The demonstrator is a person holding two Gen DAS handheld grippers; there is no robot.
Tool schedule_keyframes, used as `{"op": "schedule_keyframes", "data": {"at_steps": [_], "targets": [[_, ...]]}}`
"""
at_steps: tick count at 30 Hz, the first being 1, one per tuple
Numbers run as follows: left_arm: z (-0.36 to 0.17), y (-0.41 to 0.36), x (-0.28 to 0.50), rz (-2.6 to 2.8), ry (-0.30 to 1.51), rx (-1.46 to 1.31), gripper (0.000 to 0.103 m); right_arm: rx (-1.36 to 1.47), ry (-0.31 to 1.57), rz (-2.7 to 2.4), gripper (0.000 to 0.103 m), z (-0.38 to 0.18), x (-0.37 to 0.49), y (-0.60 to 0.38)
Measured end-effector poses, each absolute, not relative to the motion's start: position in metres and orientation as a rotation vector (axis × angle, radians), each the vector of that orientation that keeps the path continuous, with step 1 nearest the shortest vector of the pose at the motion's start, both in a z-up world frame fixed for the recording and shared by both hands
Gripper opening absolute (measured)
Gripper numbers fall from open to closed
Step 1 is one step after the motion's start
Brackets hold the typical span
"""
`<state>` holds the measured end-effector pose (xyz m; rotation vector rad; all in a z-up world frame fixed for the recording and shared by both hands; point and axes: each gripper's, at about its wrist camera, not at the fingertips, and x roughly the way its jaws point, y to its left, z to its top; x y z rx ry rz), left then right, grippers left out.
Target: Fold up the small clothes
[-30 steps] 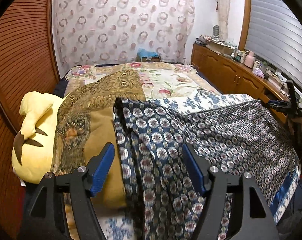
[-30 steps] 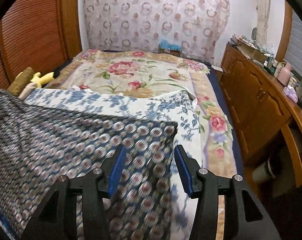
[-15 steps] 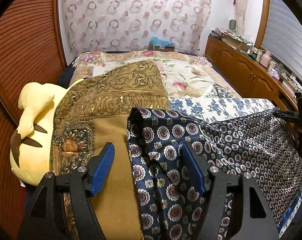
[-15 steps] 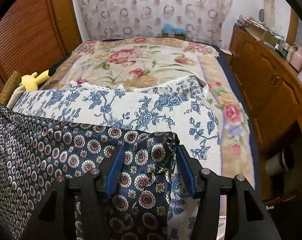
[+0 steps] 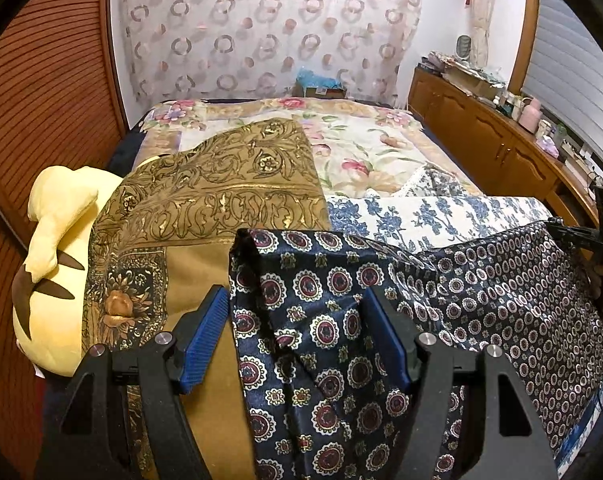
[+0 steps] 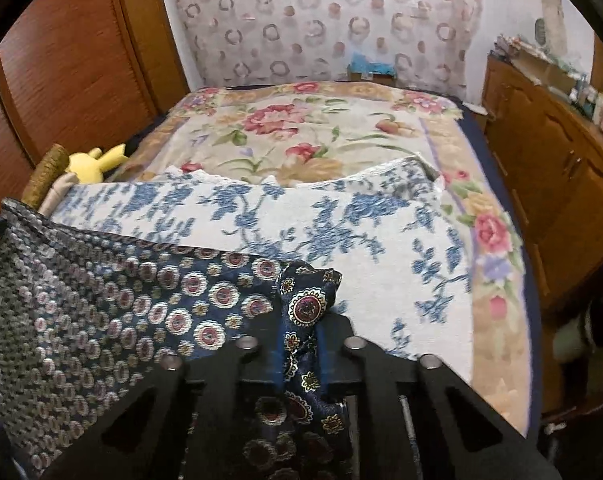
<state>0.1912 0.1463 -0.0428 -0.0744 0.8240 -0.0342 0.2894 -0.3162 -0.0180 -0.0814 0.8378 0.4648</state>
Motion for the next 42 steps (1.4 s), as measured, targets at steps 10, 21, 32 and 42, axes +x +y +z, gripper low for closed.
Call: {"op": "schedule_keyframes", "data": {"at_steps": [10,21,32,42], "targets": [[-0.042,0.155,0.172,-0.014,0.802,-0.095,0.071,0.010,0.695,0.356,0.006,0.016,0.258,-0.347],[-0.041,0.162,0.102,0.002,0.771,-0.109,0.071,-0.091,0.739,0.274,0.023,0.022,0.245,-0.335],[-0.064,0.155,0.048,-0.042,0.798,-0.136,0.071,-0.207,0.796,0.313,0.061,0.019,0.170,-0.308],[-0.084,0.153,0.026,-0.048,0.829,-0.170,0.071,-0.205,0.832,0.338,0.061,-0.004,0.114,-0.313]]}}
